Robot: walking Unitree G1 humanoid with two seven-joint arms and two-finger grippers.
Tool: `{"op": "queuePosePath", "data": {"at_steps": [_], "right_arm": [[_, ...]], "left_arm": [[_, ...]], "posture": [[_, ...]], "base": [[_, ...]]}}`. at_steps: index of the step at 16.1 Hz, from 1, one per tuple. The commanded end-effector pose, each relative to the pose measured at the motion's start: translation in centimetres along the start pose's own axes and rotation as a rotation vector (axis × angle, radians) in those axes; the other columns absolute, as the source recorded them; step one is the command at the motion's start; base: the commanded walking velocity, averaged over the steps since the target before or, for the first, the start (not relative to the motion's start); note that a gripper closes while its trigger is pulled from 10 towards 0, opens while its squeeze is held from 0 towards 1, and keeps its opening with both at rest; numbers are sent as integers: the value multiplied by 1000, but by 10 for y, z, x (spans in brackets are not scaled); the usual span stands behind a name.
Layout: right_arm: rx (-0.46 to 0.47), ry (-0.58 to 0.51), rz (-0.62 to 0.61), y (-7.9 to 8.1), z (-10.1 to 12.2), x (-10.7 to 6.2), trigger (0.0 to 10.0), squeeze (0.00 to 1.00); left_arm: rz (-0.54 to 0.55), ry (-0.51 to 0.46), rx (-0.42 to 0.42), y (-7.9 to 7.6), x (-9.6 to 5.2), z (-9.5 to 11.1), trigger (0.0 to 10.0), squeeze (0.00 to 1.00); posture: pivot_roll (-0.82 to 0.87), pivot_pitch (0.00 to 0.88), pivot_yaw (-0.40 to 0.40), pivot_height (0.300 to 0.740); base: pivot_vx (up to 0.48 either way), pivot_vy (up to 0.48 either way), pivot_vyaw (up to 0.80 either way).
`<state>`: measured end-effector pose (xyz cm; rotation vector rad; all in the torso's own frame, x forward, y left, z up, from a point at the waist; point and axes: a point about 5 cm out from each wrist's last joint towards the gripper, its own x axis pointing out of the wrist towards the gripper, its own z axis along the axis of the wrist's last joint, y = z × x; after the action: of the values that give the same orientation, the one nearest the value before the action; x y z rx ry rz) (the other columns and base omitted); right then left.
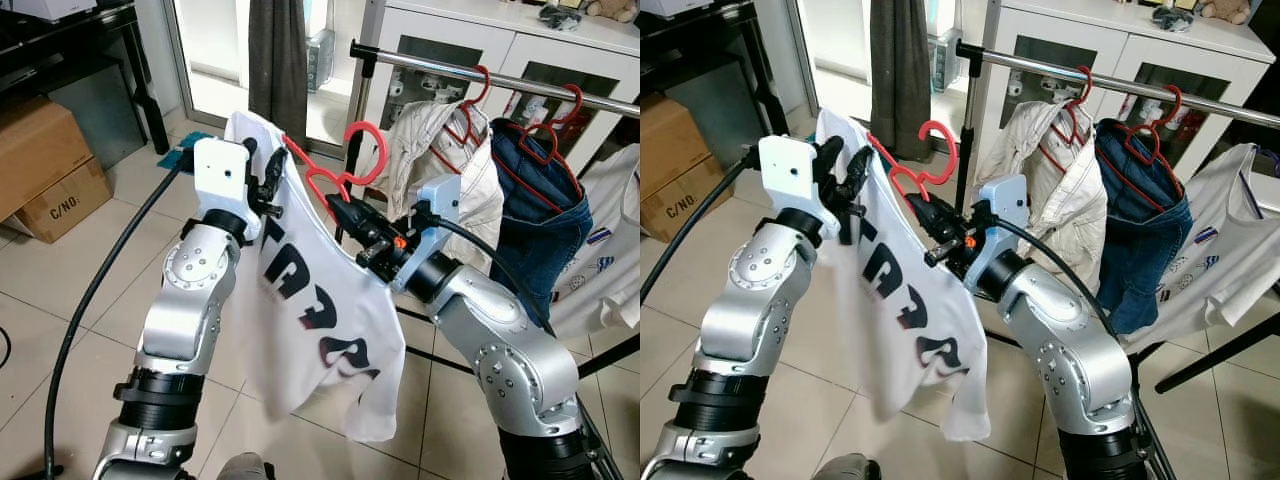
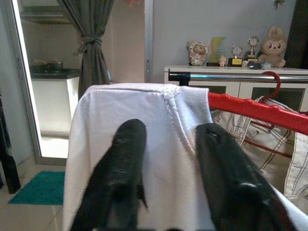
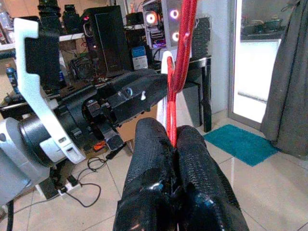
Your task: Hang hanger
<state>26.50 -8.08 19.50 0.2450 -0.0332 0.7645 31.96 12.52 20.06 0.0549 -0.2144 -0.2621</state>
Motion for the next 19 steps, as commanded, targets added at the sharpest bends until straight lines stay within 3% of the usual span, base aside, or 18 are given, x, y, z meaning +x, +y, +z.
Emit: {"op": "queuePosePath", "data": {"at_steps": [1, 13, 14, 16, 17, 19], "right_arm": [[-18, -52, 7, 0, 13, -2, 0, 0], [-17, -62, 7, 0, 16, -3, 0, 0], [-16, -61, 6, 0, 16, -3, 0, 0], [-13, -57, 5, -1, 15, -3, 0, 0], [-12, -56, 5, -1, 14, -3, 0, 0], [-9, -53, 11, -1, 14, -3, 0, 0]], "left_arm": [[-28, -15, -2, -3, 4, 3, 0, 0], [-26, -19, -8, 4, 6, 4, 0, 0], [8, -36, 13, 5, 3, 5, 10000, 0], [27, -63, 33, 3, -5, 5, 10000, 0], [32, -68, 41, 2, -9, 4, 10000, 1000], [32, -79, 45, -3, -11, 5, 10000, 1000]], "posture": [[114, 0, -30, 740], [109, 0, -29, 740], [109, 0, -29, 740], [112, 0, -31, 740], [114, 0, -34, 740], [116, 0, -39, 740]], "base": [[0, 0, 0], [0, 0, 0], [0, 0, 0], [0, 0, 0], [0, 0, 0], [0, 0, 0]]}}
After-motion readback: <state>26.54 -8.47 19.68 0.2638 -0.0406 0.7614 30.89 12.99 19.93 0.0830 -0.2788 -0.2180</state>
